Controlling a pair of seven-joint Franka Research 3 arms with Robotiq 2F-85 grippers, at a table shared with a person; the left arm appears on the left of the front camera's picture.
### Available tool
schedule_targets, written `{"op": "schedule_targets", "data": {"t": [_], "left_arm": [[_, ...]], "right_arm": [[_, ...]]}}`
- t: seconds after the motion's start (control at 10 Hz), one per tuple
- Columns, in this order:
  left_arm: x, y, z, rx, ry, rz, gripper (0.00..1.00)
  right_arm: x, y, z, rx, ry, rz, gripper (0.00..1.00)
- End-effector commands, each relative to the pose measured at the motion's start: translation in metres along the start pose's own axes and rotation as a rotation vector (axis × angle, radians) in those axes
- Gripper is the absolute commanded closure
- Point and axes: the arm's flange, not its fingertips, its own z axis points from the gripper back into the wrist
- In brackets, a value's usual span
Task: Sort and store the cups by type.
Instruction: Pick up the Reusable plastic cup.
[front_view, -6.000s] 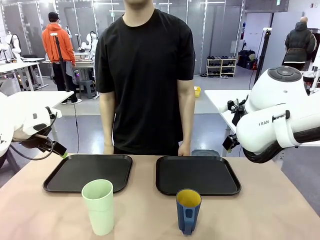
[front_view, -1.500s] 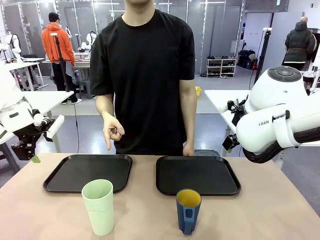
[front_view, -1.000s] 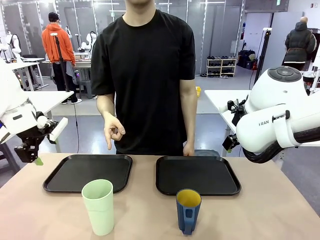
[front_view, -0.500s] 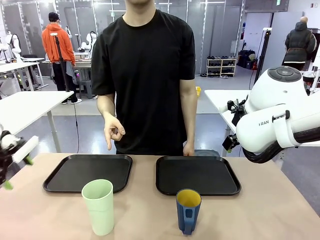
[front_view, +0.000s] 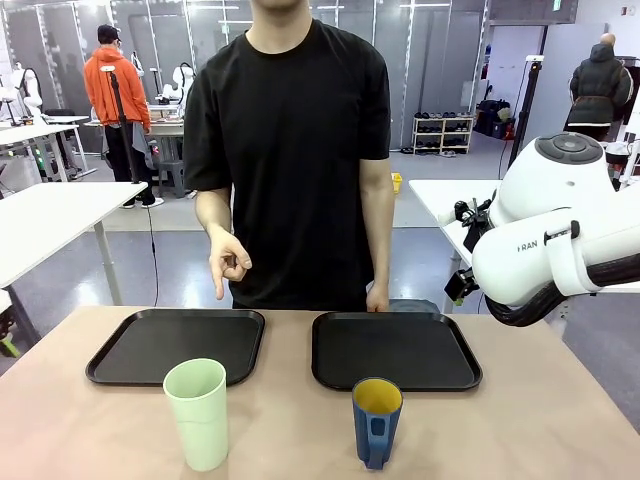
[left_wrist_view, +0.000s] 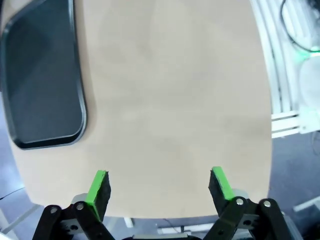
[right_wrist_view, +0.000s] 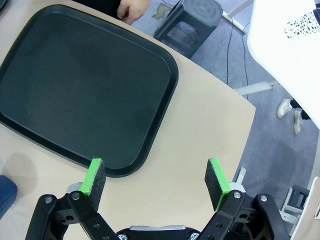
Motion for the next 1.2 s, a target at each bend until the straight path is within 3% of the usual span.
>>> {"op": "schedule_targets", "data": {"t": [0.0,0.4,0.7,1.1], "left_arm": [[-0.005,-0.030,-0.027,0.024,-0.120,0.023,0.00],[-0.027,-0.040,-0.062,0.052,-0.302,0.081,0.00],[-0.044,-0.049,-0.085,0.181,-0.438,0.141,0.00],[-0.059,-0.044,-0.112,0.236,-0.544,0.181,0.00]], "right_arm": [[0.000,-0.001,0.000,-0.001,0.000,0.002,0.00],[0.000,-0.001,0.000,-0.001,0.000,0.002,0.00],[0.000,-0.001,0.000,-0.001,0.000,0.002,0.00],[0.000,-0.001,0.000,-0.001,0.000,0.002,0.00]]}}
